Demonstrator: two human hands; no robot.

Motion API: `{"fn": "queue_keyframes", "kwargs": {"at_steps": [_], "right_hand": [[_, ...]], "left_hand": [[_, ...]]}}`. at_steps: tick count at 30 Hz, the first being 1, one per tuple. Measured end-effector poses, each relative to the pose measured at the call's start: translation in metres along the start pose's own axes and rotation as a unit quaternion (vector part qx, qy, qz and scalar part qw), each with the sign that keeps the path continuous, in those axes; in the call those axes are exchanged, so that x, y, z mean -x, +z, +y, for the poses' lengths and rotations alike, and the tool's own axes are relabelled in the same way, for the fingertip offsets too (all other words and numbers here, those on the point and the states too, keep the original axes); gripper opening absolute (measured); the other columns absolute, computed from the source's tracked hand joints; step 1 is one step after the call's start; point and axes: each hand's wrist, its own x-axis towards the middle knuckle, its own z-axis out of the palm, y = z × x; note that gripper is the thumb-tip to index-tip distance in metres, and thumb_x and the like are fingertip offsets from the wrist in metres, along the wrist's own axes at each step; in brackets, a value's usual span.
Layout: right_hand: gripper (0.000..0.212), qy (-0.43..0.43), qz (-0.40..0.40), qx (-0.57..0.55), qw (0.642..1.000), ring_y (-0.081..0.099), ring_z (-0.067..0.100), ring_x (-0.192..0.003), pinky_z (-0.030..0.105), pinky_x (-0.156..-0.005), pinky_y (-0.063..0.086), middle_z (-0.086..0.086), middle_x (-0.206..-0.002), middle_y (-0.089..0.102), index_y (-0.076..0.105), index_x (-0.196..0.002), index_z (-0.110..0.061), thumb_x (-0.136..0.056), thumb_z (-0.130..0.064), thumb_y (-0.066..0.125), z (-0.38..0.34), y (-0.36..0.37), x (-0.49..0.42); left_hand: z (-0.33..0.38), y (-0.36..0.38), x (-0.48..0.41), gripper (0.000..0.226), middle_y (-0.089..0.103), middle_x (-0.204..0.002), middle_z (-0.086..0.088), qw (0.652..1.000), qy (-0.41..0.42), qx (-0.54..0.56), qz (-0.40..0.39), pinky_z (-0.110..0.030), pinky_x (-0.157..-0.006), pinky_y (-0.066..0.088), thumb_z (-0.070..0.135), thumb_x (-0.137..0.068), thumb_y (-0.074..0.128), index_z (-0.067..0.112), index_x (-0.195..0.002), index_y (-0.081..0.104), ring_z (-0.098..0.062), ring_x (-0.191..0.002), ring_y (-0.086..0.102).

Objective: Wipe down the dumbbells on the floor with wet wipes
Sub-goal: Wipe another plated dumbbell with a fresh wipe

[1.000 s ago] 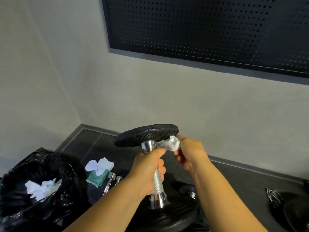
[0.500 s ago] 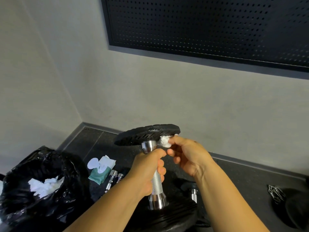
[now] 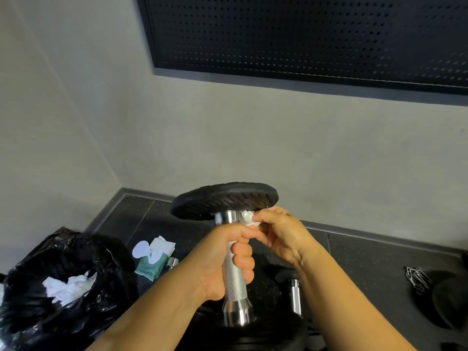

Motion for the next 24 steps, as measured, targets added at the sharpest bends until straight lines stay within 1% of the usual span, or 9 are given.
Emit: {"fn": "queue_keyframes", "kwargs": {"at_steps": [3, 7, 10, 12, 14, 17, 20, 22, 24], "right_hand": [[0.037, -0.041, 0.049, -0.019, 0.998, 0.054, 0.012, -0.045, 0.015, -0.041, 0.047, 0.005, -0.052, 0.060, 0.063, -0.050, -0.008, -0.080, 0.013, 0.055, 0.003, 0.003, 0.003], [0.020, -0.112, 0.129, 0.007, 0.985, 0.047, 0.012, -0.041, 0.018, -0.042, 0.044, 0.009, -0.056, 0.057, 0.062, -0.065, -0.002, -0.077, 0.013, 0.056, 0.004, 0.010, 0.011], [0.021, -0.155, 0.164, 0.032, 0.974, 0.048, 0.010, -0.038, 0.017, -0.042, 0.045, 0.006, -0.055, 0.061, 0.065, -0.070, -0.006, -0.077, 0.013, 0.060, -0.001, 0.014, 0.018], [0.018, -0.151, 0.149, 0.051, 0.976, 0.050, 0.010, -0.038, 0.017, -0.042, 0.046, 0.009, -0.061, 0.063, 0.066, -0.075, -0.004, -0.078, 0.013, 0.061, -0.005, 0.014, 0.023], [0.018, -0.120, 0.117, 0.052, 0.985, 0.055, 0.011, -0.039, 0.017, -0.041, 0.047, 0.015, -0.072, 0.065, 0.065, -0.092, 0.001, -0.078, 0.013, 0.063, -0.007, 0.013, 0.028], [0.049, -0.064, 0.064, 0.024, 0.996, 0.064, 0.017, -0.045, 0.018, -0.041, 0.049, 0.019, -0.086, 0.069, 0.052, -0.120, -0.001, -0.076, 0.011, 0.068, -0.008, 0.012, 0.036], [0.053, -0.059, 0.050, -0.007, 0.997, 0.065, 0.020, -0.046, 0.018, -0.041, 0.051, 0.021, -0.089, 0.068, 0.048, -0.123, -0.005, -0.077, 0.012, 0.068, -0.015, 0.016, 0.038], [0.048, -0.063, 0.064, 0.011, 0.996, 0.065, 0.020, -0.046, 0.018, -0.041, 0.050, 0.020, -0.085, 0.068, 0.051, -0.120, -0.006, -0.078, 0.011, 0.067, -0.017, 0.015, 0.034], [0.040, -0.061, 0.059, 0.031, 0.996, 0.065, 0.018, -0.047, 0.017, -0.042, 0.050, 0.017, -0.083, 0.069, 0.058, -0.115, -0.004, -0.079, 0.012, 0.065, -0.017, 0.013, 0.031]], "left_hand": [[-0.001, -0.001, -0.002, 0.025, 0.040, -0.050, 0.005, 1.000, -0.006, 0.012, 0.022, -0.020, -0.043, 0.032, 0.013, -0.068, 0.066, 0.019, -0.051, 0.048, -0.008, -0.039, 0.037], [-0.004, -0.001, -0.008, 0.011, 0.050, -0.057, -0.003, 0.995, 0.021, 0.011, 0.100, -0.022, -0.046, 0.041, 0.016, -0.080, 0.064, 0.013, -0.076, 0.054, -0.013, -0.047, 0.046], [-0.010, -0.002, -0.018, 0.009, 0.051, -0.060, -0.004, 0.981, 0.079, -0.025, 0.173, -0.024, -0.049, 0.041, 0.018, -0.086, 0.063, 0.013, -0.088, 0.056, -0.013, -0.049, 0.046], [-0.012, -0.003, -0.021, 0.008, 0.047, -0.057, -0.002, 0.976, 0.103, -0.036, 0.186, -0.021, -0.045, 0.037, 0.016, -0.087, 0.061, 0.013, -0.084, 0.054, -0.012, -0.045, 0.042], [-0.012, -0.002, -0.022, 0.009, 0.045, -0.054, -0.002, 0.975, 0.111, -0.040, 0.190, -0.020, -0.042, 0.034, 0.013, -0.087, 0.058, 0.013, -0.080, 0.053, -0.012, -0.042, 0.040], [-0.013, -0.004, -0.025, 0.013, 0.044, -0.056, -0.002, 0.969, 0.125, -0.058, 0.203, -0.021, -0.043, 0.033, 0.010, -0.090, 0.051, 0.012, -0.077, 0.052, -0.013, -0.044, 0.040], [-0.017, -0.005, -0.028, 0.008, 0.044, -0.058, -0.003, 0.963, 0.140, -0.088, 0.213, -0.022, -0.044, 0.034, 0.011, -0.089, 0.054, 0.011, -0.081, 0.051, -0.013, -0.044, 0.040], [-0.019, -0.005, -0.026, 0.007, 0.043, -0.058, -0.004, 0.962, 0.140, -0.098, 0.213, -0.022, -0.044, 0.034, 0.009, -0.087, 0.057, 0.011, -0.083, 0.051, -0.014, -0.045, 0.039], [-0.019, -0.003, -0.022, 0.012, 0.042, -0.058, -0.004, 0.964, 0.134, -0.097, 0.207, -0.022, -0.044, 0.032, 0.006, -0.085, 0.056, 0.012, -0.077, 0.050, -0.014, -0.044, 0.038]]}}
